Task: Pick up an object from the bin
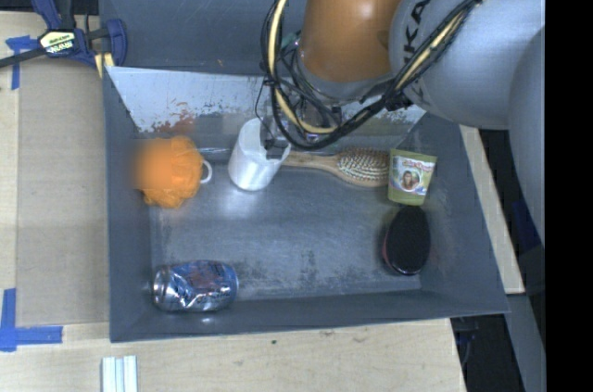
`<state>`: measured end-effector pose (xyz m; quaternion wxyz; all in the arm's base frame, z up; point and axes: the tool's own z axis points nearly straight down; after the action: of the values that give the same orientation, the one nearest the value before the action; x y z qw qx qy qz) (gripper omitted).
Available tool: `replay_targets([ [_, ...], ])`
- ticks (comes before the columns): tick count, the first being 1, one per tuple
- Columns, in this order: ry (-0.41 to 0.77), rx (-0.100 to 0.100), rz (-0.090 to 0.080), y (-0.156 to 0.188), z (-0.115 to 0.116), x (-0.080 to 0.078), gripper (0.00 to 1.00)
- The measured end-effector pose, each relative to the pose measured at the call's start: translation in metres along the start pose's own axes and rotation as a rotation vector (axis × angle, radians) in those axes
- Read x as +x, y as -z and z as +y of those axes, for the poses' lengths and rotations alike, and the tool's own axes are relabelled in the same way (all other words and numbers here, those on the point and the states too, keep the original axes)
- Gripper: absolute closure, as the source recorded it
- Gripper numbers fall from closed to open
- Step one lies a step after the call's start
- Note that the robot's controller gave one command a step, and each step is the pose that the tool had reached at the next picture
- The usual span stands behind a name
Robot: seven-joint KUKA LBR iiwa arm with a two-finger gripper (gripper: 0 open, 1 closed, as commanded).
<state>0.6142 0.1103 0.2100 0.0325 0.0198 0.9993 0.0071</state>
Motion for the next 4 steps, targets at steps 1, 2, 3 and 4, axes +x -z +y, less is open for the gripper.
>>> replay_targets([
  [1,0.003,0.000,0.008,-0.005,0.001,0.002,0.00],
  [2,0.014,-0.004,-0.009,-0.059,0.013,0.012,0.00],
  [3,-0.048,-0.007,-0.017,-0.088,-0.007,0.006,0.00],
  [4,-0.079,-0.012,-0.023,-0.105,-0.016,0.003,0.00],
])
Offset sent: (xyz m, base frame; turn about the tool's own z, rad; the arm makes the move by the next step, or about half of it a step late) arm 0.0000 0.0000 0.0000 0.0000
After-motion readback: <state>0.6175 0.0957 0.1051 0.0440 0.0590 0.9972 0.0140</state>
